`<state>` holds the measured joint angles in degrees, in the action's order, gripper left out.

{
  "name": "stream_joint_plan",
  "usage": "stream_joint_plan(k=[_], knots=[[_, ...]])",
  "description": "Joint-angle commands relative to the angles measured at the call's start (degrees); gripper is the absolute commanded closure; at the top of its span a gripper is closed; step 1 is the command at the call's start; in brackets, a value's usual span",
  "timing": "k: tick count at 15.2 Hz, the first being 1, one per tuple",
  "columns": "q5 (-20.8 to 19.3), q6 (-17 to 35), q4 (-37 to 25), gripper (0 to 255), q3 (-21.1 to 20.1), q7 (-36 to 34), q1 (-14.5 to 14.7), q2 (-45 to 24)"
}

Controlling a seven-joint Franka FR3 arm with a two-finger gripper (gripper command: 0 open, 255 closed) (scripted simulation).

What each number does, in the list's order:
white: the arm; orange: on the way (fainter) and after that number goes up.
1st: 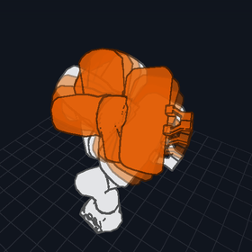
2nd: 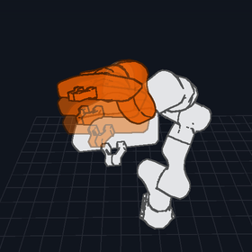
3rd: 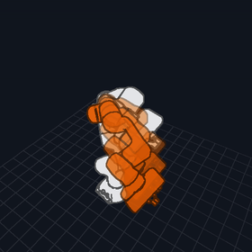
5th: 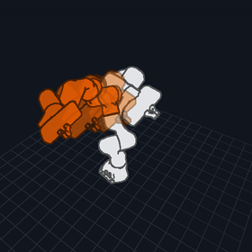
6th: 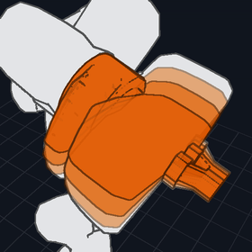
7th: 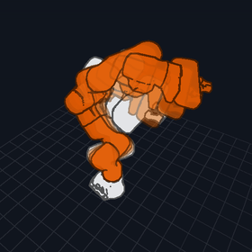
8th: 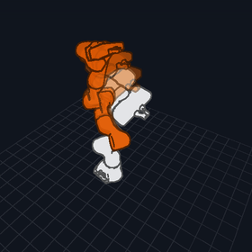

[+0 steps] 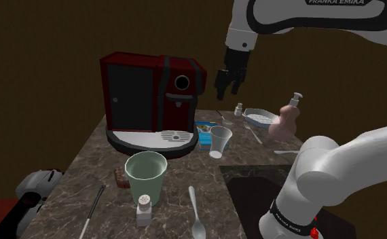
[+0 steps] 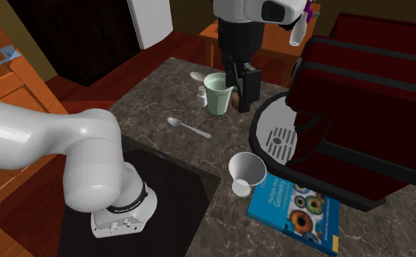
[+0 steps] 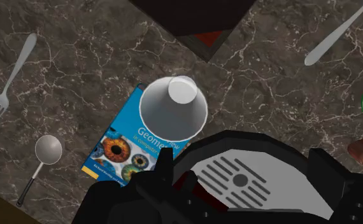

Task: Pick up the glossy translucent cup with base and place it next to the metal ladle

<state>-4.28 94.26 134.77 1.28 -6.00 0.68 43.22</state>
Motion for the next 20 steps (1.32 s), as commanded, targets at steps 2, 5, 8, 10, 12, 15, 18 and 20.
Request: stream_joint_plan(k=[2,5,8,10,12,15,18,20], knots=[[-0.65,1.91,1.98,0,-0.55,-0.54,-0.12,0.01],[-2.69,7.74,7.53,0,-2.13,-2.33,-0.57,-0.5],[-4.99,13.78,12.48,0,-3.66,-4.44,-1.22,-1.92],[-6.73,17.95,15.43,0,-4.68,-6.08,-1.83,-3.43],[-8.73,22.24,18.05,0,-5.71,-7.96,-2.63,-5.42],[-12.11,28.43,21.13,0,-7.31,-11.13,-4.23,-9.11],[-12.98,31.24,22.52,0,-7.02,-11.52,-4.85,-10.47],[-13.63,33.15,23.37,0,-6.85,-11.82,-5.31,-11.48]])
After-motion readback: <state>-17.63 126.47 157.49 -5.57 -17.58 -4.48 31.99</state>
